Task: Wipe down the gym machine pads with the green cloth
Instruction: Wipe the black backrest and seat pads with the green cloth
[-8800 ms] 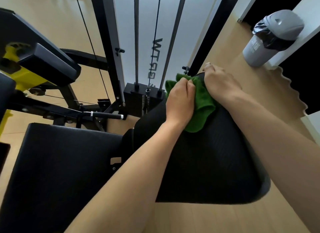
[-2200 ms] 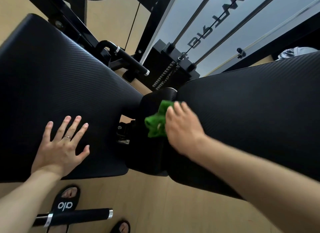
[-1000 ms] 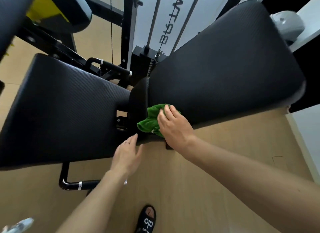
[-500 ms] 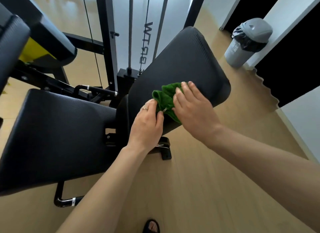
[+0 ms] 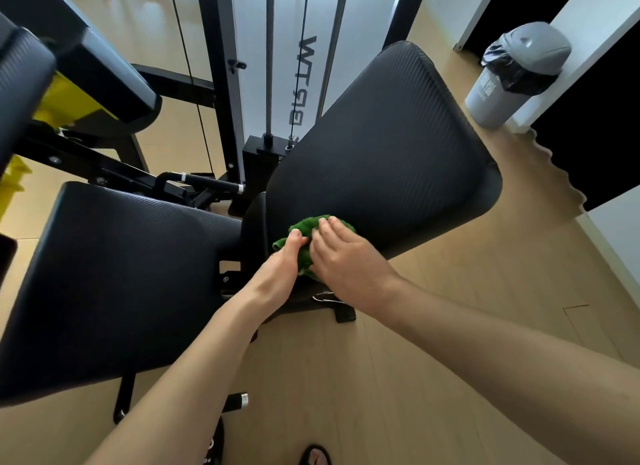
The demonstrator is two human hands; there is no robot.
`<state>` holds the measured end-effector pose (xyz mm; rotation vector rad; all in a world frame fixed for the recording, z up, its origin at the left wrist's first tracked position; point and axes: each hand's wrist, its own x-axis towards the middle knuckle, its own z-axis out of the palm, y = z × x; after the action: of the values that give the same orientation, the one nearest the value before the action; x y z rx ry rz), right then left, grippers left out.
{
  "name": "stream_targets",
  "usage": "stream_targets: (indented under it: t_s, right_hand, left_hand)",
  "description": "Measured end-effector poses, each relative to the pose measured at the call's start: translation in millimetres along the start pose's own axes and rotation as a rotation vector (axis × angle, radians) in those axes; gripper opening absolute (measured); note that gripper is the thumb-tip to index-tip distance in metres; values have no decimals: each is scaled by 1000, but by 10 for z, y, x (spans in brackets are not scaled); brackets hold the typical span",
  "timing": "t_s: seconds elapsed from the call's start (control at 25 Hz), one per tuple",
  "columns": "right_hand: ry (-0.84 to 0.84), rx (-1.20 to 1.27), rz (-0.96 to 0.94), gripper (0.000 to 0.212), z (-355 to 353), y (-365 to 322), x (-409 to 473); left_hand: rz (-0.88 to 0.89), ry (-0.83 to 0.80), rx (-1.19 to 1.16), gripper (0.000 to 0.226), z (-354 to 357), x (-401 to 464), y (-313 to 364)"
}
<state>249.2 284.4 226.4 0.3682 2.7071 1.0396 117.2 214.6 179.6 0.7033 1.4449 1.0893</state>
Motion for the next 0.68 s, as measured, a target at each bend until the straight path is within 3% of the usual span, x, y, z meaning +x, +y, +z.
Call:
stream_targets:
  t_s: [0.16,0.28,0.48,0.68]
  right_hand:
    - [109,18,96,41,-121,559,-317]
    - [64,-46,120,45,-127,452,-371]
    - [-94,25,-166,56,162,-398,103]
    - [-287,65,-364,58,442,-1028,803]
  left_hand:
    - [87,102,6,58,-97,-1,130]
    - [-1,219,151,64,-454,9,-163]
    - [-289,306,609,62,-1265,-117,-1066]
    - [-477,260,949,61,-1846,52,-1613]
